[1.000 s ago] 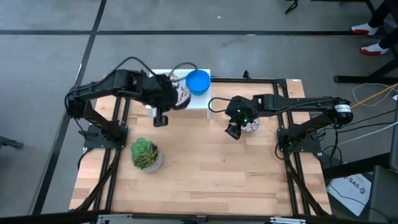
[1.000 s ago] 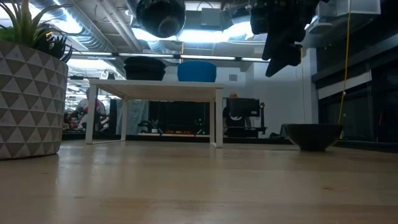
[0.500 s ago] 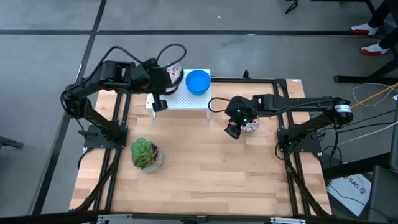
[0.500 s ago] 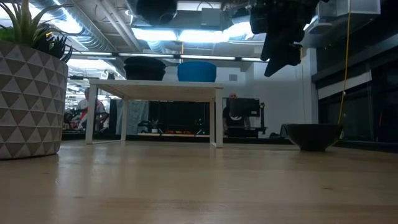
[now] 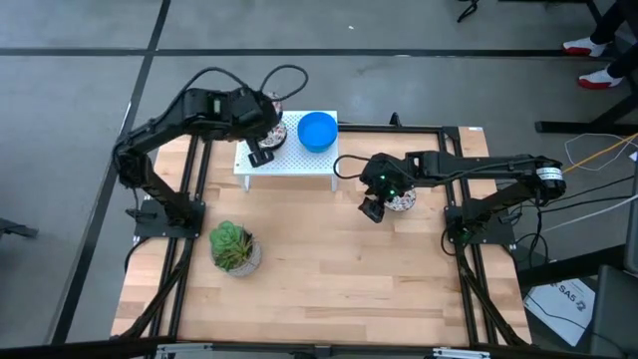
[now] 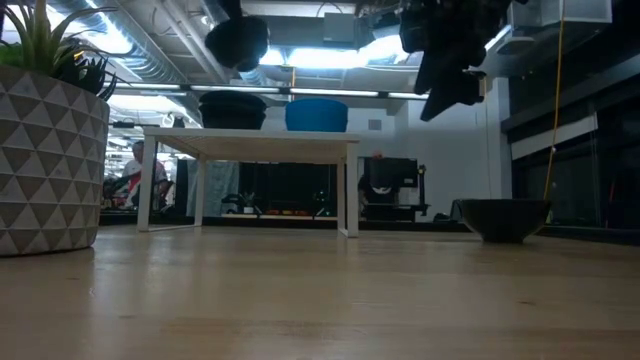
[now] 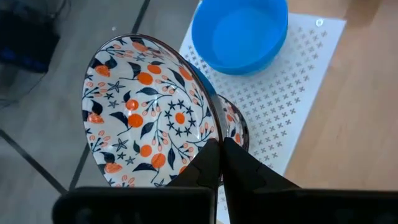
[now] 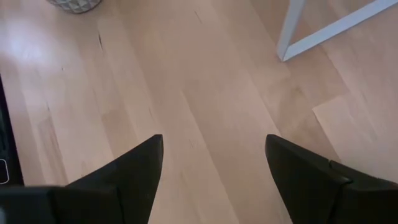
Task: Pick & Place Mini bowls
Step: Stack the white patterned bowl on the white patterned bowl on the shelf
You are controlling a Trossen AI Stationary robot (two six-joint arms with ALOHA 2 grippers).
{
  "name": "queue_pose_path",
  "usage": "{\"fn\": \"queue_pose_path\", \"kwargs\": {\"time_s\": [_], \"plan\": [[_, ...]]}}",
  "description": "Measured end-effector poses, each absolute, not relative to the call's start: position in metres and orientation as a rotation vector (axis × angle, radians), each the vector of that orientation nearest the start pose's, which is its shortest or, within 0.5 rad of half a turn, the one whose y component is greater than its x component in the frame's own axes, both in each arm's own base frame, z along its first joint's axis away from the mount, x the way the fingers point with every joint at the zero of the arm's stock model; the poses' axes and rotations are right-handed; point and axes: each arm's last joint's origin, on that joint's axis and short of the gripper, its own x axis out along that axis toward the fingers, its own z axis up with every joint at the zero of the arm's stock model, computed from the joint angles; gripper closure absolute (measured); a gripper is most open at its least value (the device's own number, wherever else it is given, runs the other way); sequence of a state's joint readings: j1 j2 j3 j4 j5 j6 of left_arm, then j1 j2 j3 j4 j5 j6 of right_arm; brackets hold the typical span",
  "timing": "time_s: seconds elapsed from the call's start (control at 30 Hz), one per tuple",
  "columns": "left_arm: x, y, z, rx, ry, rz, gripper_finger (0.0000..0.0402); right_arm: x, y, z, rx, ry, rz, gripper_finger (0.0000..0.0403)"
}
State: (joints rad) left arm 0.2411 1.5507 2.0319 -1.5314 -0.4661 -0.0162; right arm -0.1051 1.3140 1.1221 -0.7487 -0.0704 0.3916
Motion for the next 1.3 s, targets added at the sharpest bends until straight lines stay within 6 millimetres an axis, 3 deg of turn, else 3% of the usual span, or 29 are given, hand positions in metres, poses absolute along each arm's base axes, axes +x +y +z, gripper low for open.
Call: {"fn": "queue_pose_path", "kwargs": {"time_s": [0.47,0.87,1.3], "plan": [[0.269,0.103,0.420,0.016,1.240,0.510,0.0399,0.261,-0.026,0.293,0.445,0.912,-0.215,0.0121],[0.263,0.118,0.419,-0.087,1.228,0.545,0.0399,0.261,-0.026,0.293,0.479,0.910,-0.232,0.0121],[0.266,0.124,0.384,-0.111,1.371,0.537,0.0399,0.261,-0.026,0.293,0.488,0.910,-0.237,0.0121]]}}
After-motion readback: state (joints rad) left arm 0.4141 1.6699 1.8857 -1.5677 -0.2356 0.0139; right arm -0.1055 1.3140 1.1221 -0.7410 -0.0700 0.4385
